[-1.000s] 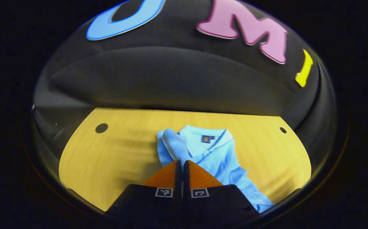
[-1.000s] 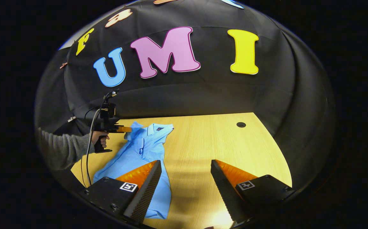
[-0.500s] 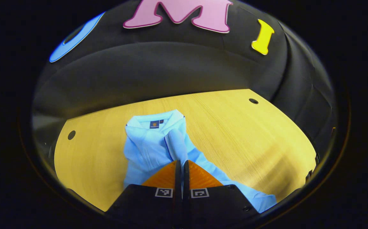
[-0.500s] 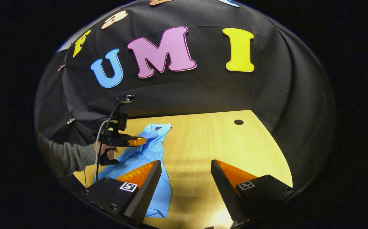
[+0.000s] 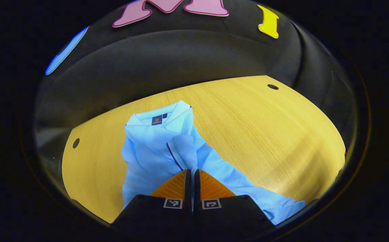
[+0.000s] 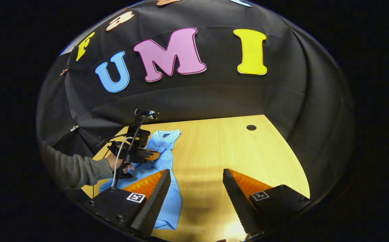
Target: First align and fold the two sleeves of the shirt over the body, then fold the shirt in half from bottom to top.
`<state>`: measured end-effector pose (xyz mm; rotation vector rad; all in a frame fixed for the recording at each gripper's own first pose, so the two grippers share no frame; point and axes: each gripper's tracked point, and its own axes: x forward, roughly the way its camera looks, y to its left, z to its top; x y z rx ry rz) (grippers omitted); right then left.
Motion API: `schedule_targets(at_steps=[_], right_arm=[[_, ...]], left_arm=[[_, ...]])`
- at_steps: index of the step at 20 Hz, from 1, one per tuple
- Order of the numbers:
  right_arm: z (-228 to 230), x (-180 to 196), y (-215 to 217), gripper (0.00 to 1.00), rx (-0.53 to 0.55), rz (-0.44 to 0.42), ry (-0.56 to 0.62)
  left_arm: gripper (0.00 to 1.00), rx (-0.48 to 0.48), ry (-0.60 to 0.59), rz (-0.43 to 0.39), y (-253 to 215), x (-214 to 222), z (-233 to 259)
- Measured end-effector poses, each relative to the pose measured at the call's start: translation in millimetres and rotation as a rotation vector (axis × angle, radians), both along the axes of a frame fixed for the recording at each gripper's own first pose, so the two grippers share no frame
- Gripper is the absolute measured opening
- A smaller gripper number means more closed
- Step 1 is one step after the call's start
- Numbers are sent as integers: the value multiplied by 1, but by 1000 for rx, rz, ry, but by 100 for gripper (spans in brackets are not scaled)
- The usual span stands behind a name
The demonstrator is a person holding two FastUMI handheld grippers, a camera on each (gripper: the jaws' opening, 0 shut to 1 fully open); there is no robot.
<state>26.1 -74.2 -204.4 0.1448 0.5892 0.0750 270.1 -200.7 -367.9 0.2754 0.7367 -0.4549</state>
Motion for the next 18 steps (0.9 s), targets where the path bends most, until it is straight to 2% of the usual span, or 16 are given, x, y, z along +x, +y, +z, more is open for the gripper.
schedule_targets(at_steps=[2, 4, 5, 6, 9, 11, 14, 15, 18], right_arm=[[1, 0, -2, 97, -2, -11, 7], [2, -1, -3, 97, -2, -25, 8], [3, -1, -4, 97, 2, -33, 8], [3, -2, -5, 97, 6, -39, 8], [2, -3, -6, 97, 11, -50, 13], [3, -4, -6, 97, 10, -56, 13], [2, -5, -7, 97, 9, -60, 11], [2, -6, -7, 97, 10, -61, 11], [3, -7, -6, 97, 24, -68, 5]], left_arm=[[9, -3, 0, -18, -4, 1, -3], [18, -30, 22, -35, -10, -6, -6], [29, -35, 25, -40, -9, -6, -6], [27, -39, 24, -46, -10, -6, -7], [63, -36, 13, -54, -13, -9, -6], [82, -20, -9, -53, -12, -9, -5], [86, 8, -43, -48, -9, -10, 0], [91, 5, -58, -48, -9, -11, 5], [94, -20, -123, -45, -9, -18, 32]])
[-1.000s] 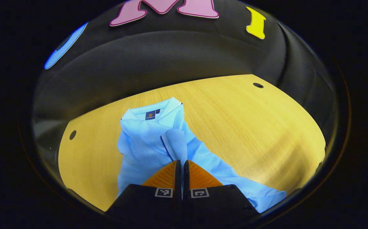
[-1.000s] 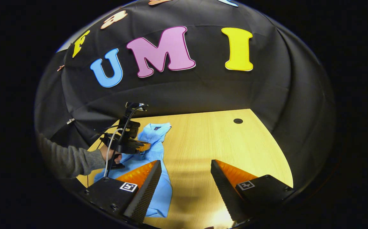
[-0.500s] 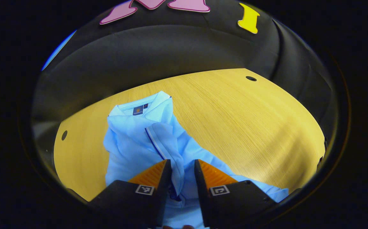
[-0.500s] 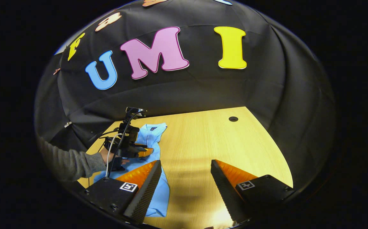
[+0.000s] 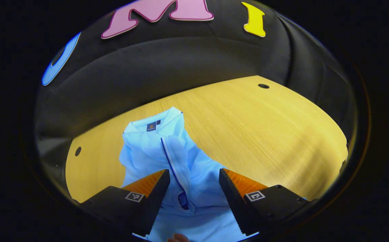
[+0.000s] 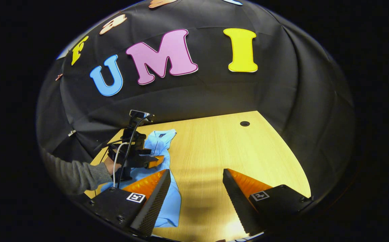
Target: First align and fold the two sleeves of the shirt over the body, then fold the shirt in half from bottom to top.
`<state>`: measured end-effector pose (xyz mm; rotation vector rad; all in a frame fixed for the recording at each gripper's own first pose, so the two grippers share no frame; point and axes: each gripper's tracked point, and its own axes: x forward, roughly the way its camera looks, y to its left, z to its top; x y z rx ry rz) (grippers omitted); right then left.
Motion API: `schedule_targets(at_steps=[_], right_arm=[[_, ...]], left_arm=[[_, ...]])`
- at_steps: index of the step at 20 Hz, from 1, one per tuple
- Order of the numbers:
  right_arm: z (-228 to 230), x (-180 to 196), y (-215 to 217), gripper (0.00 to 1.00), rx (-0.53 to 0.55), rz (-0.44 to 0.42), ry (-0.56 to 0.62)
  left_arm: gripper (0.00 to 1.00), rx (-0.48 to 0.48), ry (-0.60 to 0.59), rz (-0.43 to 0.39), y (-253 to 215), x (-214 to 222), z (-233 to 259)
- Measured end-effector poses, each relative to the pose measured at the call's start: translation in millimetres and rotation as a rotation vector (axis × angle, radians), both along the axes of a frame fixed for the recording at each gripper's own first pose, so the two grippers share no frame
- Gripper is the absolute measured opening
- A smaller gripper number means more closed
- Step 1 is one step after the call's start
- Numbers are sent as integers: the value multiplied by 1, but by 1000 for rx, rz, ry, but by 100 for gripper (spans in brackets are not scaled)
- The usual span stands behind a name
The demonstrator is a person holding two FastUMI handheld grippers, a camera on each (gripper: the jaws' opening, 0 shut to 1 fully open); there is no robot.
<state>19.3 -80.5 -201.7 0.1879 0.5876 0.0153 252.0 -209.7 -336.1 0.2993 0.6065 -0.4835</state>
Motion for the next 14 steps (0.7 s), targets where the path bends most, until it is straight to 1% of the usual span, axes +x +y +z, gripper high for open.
schedule_targets(at_steps=[4, 6, 8, 11, 14], right_arm=[[0, -1, 2, 98, 3, 3, -17], [1, -4, 4, 98, 1, 8, -27], [2, -10, 12, 98, 10, 10, -25], [-5, -30, 30, 98, 23, 22, -4], [-31, -57, 53, 98, 5, 62, 61]], left_arm=[[94, -98, -80, -1, 8, -30, 54], [93, -156, -112, 17, 24, -55, 85], [94, -185, -133, 47, 50, -82, 107], [93, -161, -147, 93, 102, -127, 124], [93, -125, -98, 164, 158, -177, 110]])
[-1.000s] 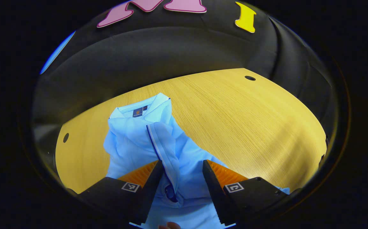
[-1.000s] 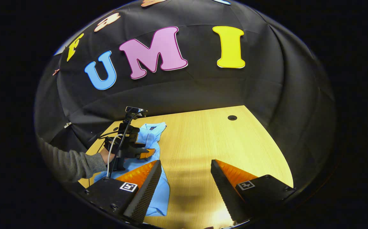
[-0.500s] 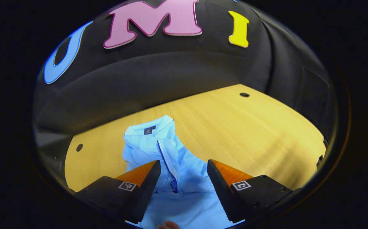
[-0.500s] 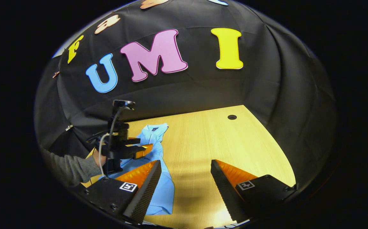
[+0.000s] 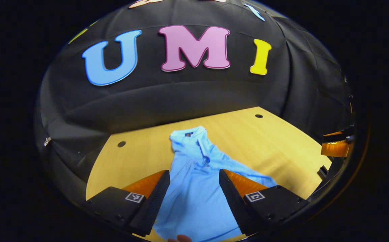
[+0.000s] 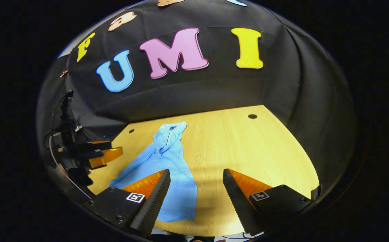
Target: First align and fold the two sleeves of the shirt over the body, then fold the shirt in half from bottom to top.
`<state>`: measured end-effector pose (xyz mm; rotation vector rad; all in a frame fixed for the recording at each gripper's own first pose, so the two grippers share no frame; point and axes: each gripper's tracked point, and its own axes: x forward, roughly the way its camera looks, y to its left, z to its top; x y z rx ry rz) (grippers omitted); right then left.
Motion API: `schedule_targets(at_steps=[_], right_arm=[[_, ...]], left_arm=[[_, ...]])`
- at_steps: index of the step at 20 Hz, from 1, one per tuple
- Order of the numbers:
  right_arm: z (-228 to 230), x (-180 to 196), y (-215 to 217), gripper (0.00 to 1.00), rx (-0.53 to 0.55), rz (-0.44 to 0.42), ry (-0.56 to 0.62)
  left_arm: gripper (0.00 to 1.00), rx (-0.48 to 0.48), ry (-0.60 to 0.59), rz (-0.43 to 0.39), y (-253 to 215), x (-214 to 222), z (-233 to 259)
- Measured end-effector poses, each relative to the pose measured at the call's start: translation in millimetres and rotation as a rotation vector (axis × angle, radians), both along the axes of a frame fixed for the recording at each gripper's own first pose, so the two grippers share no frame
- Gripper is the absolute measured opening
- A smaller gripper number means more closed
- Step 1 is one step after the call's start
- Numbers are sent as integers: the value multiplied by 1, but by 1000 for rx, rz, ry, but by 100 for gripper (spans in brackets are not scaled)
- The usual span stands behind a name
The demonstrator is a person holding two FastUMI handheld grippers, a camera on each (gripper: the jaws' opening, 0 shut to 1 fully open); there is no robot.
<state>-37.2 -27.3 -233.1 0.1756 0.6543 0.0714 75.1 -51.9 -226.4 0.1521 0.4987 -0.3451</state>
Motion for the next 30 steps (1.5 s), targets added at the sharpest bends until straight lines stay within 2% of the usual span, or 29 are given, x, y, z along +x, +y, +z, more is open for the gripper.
schedule_targets(at_steps=[4, 8, 14, 19, 23, 24, 25, 26, 28, 29, 30], right_arm=[[-42, -37, 33, 98, -16, 47, 89], [-75, -62, 49, 98, -31, 72, 177], [-129, -91, 61, 98, -55, 56, 304], [-158, -90, 69, 99, -70, 56, 342], [-173, -88, 71, 98, -82, 60, 360], [-170, -83, 71, 98, -91, 57, 331], [-174, -82, 71, 98, -100, 66, 344], [-174, -80, 71, 98, -125, 80, 333], [-178, -81, 65, 94, -195, 99, 334], [-179, -81, 69, 81, -188, 110, 334], [-178, -80, 72, 77, -182, 111, 327]], left_arm=[[94, 47, 126, 88, 66, -60, -51], [94, 46, 225, 114, 100, -102, -94], [94, 22, 350, 142, 113, -119, -148], [93, 32, 414, 177, 117, -117, -179], [93, 28, 388, 149, 107, -108, -178], [93, 28, 391, 148, 107, -108, -179], [97, 28, 391, 149, 106, -107, -178], [93, 28, 401, 153, 106, -107, -179], [92, 25, 414, 160, 103, -107, -179], [82, 28, 416, 152, 99, -107, -179], [70, 28, 416, 141, 95, -107, -179]])
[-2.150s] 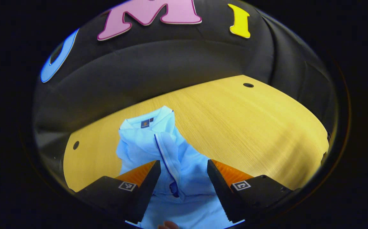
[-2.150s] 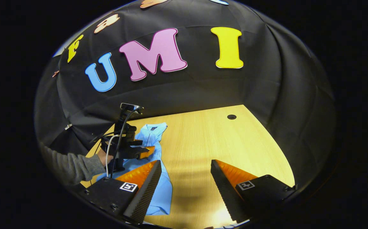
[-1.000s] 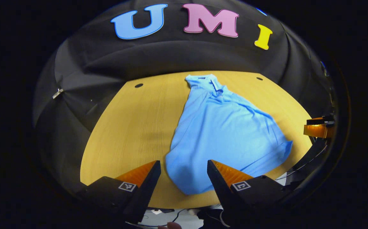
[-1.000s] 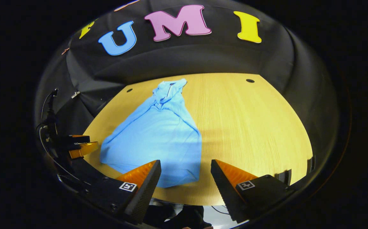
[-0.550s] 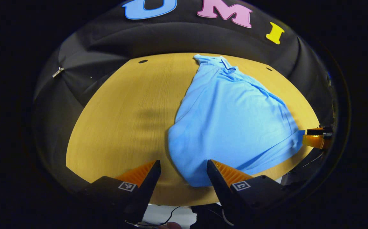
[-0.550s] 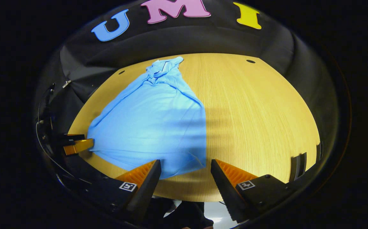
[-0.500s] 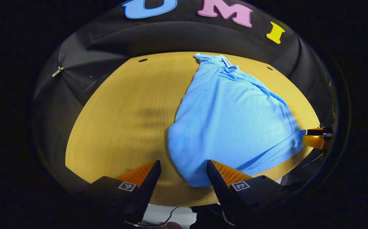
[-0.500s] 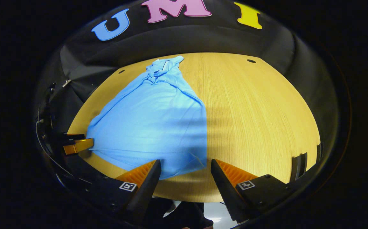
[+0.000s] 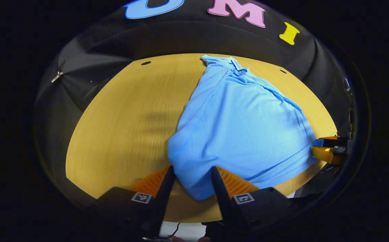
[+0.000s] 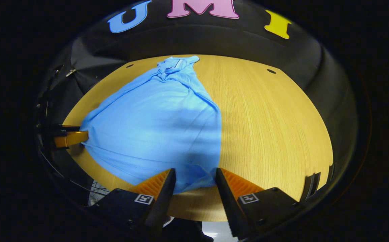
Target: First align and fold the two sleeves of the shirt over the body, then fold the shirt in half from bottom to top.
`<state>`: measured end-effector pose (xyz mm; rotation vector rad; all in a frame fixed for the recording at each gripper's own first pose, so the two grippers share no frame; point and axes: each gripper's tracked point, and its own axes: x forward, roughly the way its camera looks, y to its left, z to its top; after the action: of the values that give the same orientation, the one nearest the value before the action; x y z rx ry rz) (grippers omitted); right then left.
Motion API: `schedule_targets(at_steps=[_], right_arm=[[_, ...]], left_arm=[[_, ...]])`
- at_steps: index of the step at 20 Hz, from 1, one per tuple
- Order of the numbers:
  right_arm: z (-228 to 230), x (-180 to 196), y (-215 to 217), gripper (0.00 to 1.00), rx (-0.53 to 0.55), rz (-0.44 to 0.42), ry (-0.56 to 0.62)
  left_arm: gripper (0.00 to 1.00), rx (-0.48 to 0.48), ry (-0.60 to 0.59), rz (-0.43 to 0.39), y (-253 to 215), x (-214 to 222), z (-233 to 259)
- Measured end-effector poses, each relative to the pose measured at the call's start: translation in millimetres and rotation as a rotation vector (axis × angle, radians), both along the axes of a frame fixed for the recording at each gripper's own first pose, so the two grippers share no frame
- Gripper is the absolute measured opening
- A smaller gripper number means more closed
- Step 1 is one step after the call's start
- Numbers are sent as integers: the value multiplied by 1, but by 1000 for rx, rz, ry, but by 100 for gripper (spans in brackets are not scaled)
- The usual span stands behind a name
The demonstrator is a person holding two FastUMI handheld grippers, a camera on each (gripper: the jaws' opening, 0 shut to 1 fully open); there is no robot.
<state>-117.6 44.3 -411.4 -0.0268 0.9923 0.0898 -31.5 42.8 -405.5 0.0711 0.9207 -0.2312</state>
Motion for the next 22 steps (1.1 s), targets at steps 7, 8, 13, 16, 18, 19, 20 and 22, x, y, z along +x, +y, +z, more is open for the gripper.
schedule_targets(at_steps=[7, 8, 13, 16, 18, 19, 20, 22], right_arm=[[3, 1, 7, 8, 80, -16, 0], [2, -1, 7, 5, 67, -4, 1], [23, 12, 9, 5, 52, 12, -61], [52, 39, 8, 5, 76, -17, -123], [75, 63, 5, 5, 90, -33, -176], [86, 77, 2, 5, 94, -39, -203], [97, 92, 1, 5, 100, -42, -231], [113, 121, -4, 5, 106, -51, -276]], left_arm=[[7, -41, -20, 13, -15, 0, 5], [7, -49, -15, 23, -15, -1, 5], [6, -55, -67, 8, -20, 8, 27], [6, -72, -121, -3, -26, 23, 56], [6, -82, -174, -6, -32, 41, 81], [6, -85, -208, -5, -34, 52, 96], [6, -91, -236, -5, -37, 66, 109], [6, -110, -283, 9, -43, 95, 131]])
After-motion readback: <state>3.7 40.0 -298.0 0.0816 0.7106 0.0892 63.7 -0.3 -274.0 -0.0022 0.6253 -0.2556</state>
